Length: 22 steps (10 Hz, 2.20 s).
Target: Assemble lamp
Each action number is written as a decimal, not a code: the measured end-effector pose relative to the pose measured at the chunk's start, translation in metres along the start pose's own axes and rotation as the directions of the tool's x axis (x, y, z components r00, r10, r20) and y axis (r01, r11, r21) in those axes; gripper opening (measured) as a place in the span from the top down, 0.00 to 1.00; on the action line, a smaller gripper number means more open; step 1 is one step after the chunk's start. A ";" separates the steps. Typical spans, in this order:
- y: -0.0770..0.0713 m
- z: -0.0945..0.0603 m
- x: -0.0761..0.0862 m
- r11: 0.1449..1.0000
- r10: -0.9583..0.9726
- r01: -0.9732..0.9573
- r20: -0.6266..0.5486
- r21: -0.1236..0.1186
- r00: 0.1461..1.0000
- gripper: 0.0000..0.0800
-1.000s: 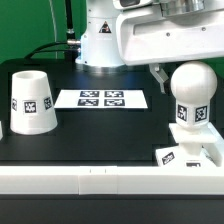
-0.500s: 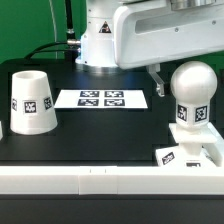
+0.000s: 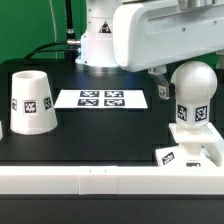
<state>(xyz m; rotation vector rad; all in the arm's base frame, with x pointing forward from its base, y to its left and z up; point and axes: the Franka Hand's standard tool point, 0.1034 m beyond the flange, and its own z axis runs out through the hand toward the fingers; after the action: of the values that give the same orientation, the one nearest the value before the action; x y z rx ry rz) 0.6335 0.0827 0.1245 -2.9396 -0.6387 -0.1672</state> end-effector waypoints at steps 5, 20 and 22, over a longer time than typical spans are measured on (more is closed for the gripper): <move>-0.007 0.005 -0.001 0.904 -0.426 0.427 0.036 -0.031 0.904 0.13; 0.001 0.006 -0.003 0.326 -0.937 0.945 0.139 0.016 0.321 0.28; 0.001 0.006 -0.003 0.346 -0.930 0.938 0.140 0.014 0.341 0.28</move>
Offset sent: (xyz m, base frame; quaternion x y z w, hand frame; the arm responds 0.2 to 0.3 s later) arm -0.0084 0.0115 -0.0012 -0.0246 -0.0028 -0.2957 0.9550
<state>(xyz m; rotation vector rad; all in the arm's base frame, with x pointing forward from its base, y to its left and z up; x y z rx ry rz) 0.6319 0.0817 0.1180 -2.1757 -2.3344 -0.0945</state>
